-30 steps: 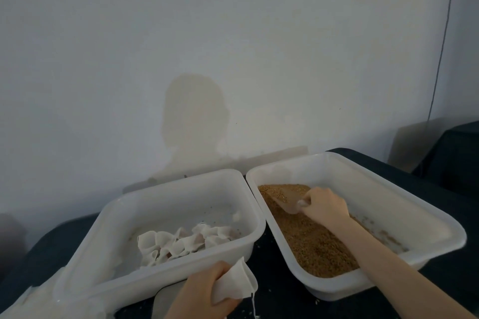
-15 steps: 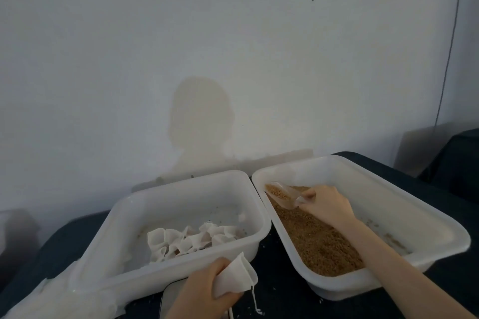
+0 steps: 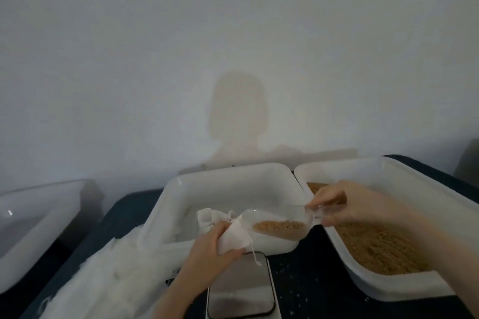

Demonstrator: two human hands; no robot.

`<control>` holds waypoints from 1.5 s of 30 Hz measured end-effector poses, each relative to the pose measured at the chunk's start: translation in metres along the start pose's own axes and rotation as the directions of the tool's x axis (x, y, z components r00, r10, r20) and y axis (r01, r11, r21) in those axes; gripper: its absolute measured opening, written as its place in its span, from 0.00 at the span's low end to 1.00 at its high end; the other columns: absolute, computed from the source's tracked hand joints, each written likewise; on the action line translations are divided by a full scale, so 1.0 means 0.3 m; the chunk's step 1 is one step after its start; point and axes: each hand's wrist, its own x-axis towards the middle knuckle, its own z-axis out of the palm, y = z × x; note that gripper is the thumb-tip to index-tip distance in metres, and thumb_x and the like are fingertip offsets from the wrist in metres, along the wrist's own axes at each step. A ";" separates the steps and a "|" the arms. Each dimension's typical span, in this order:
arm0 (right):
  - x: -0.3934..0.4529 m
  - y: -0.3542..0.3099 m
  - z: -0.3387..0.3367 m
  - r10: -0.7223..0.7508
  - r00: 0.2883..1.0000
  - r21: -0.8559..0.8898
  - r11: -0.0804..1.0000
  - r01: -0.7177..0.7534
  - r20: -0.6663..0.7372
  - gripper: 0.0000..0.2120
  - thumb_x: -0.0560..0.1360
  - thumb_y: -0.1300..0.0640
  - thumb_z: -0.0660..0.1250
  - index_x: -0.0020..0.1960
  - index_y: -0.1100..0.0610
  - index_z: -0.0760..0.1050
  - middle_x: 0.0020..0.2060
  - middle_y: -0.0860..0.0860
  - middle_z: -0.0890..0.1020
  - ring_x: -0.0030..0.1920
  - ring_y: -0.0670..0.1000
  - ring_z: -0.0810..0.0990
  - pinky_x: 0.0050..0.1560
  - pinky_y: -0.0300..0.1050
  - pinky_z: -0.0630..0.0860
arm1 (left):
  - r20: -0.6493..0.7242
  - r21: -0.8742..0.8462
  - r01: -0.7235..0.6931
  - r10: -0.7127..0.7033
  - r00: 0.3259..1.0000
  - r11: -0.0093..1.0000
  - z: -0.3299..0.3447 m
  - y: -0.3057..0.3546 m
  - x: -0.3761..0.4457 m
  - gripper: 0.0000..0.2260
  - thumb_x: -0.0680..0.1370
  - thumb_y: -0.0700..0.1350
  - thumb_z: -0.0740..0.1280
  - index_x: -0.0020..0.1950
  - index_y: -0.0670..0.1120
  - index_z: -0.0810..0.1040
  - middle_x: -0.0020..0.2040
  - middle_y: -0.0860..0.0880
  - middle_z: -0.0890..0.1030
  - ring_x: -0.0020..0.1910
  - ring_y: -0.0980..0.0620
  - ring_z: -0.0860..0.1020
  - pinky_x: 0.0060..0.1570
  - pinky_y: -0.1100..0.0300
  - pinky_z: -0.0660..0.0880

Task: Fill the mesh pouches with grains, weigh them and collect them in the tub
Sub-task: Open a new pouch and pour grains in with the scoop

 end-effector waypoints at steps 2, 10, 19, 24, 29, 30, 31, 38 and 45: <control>0.004 -0.023 0.016 0.014 1.000 -0.065 0.998 -0.012 0.026 0.14 0.69 0.57 0.76 0.52 0.43 0.83 0.49 0.40 0.83 0.50 0.41 0.81 0.56 0.40 0.77 | 0.012 -0.009 0.006 -0.006 1.000 1.000 -0.014 -0.006 -0.008 0.13 0.70 0.53 0.73 0.50 0.60 0.72 0.45 0.60 0.79 0.45 0.68 0.76 0.40 0.73 0.71; 0.028 -0.057 0.040 0.034 0.999 -0.177 0.984 -0.035 -0.009 0.16 0.68 0.55 0.76 0.50 0.37 0.82 0.48 0.35 0.81 0.51 0.36 0.78 0.58 0.41 0.76 | 0.031 -0.028 -0.005 0.006 1.000 1.000 -0.043 -0.035 -0.030 0.16 0.70 0.57 0.72 0.55 0.59 0.74 0.47 0.64 0.80 0.47 0.65 0.77 0.43 0.69 0.74; 0.045 -0.076 0.074 0.006 0.999 -0.237 0.972 0.005 0.047 0.15 0.68 0.50 0.75 0.50 0.33 0.80 0.48 0.29 0.80 0.51 0.33 0.76 0.51 0.29 0.72 | 0.099 0.049 0.007 -0.012 0.995 0.999 -0.034 -0.024 -0.037 0.21 0.67 0.64 0.68 0.57 0.61 0.71 0.51 0.62 0.78 0.48 0.65 0.76 0.48 0.63 0.77; 0.054 -0.083 0.083 -0.015 0.998 -0.223 0.974 0.028 0.064 0.15 0.68 0.51 0.75 0.47 0.31 0.80 0.49 0.29 0.80 0.51 0.34 0.77 0.50 0.24 0.70 | 0.110 0.137 -0.031 0.016 0.994 0.990 -0.021 0.011 -0.028 0.27 0.67 0.66 0.66 0.63 0.59 0.69 0.51 0.62 0.76 0.47 0.64 0.75 0.49 0.61 0.76; 0.051 -0.083 0.088 -0.007 0.999 -0.207 0.978 0.018 0.054 0.15 0.68 0.53 0.75 0.48 0.34 0.80 0.48 0.28 0.80 0.51 0.32 0.77 0.49 0.22 0.69 | 0.079 0.194 -0.067 0.052 0.995 0.979 -0.013 0.032 -0.022 0.29 0.70 0.63 0.68 0.68 0.58 0.64 0.54 0.62 0.74 0.50 0.62 0.74 0.52 0.60 0.75; 0.051 -0.084 0.088 -0.006 0.999 -0.219 0.975 0.017 0.052 0.16 0.69 0.53 0.75 0.49 0.33 0.80 0.48 0.28 0.80 0.51 0.32 0.77 0.50 0.22 0.69 | 0.067 0.203 -0.073 0.061 0.996 0.976 -0.012 0.035 -0.022 0.30 0.70 0.63 0.68 0.68 0.58 0.63 0.54 0.62 0.74 0.51 0.61 0.74 0.54 0.60 0.74; 0.050 -0.084 0.087 -0.004 0.999 -0.234 0.972 0.016 0.052 0.16 0.69 0.53 0.75 0.49 0.33 0.80 0.48 0.28 0.80 0.51 0.31 0.77 0.50 0.22 0.69 | 0.053 0.225 -0.079 0.068 0.996 0.971 -0.010 0.036 -0.022 0.30 0.70 0.63 0.68 0.68 0.58 0.63 0.54 0.61 0.74 0.51 0.61 0.73 0.55 0.60 0.73; 0.056 -0.127 0.098 0.011 1.000 -0.477 0.879 0.001 0.022 0.13 0.72 0.47 0.71 0.56 0.34 0.78 0.52 0.27 0.77 0.53 0.30 0.73 0.48 0.26 0.66 | -0.045 0.390 -0.046 0.069 0.997 0.920 0.038 0.047 -0.012 0.26 0.71 0.61 0.65 0.67 0.56 0.69 0.57 0.57 0.73 0.54 0.57 0.69 0.54 0.65 0.60; 0.117 -0.231 0.144 -0.275 0.961 -0.916 0.394 0.080 -0.034 0.23 0.71 0.64 0.70 0.61 0.44 0.77 0.57 0.42 0.79 0.67 0.47 0.70 0.73 0.59 0.39 | -0.131 0.139 0.073 -0.054 0.990 0.988 0.106 0.055 0.012 0.23 0.70 0.58 0.70 0.61 0.52 0.72 0.50 0.58 0.74 0.49 0.58 0.72 0.46 0.67 0.70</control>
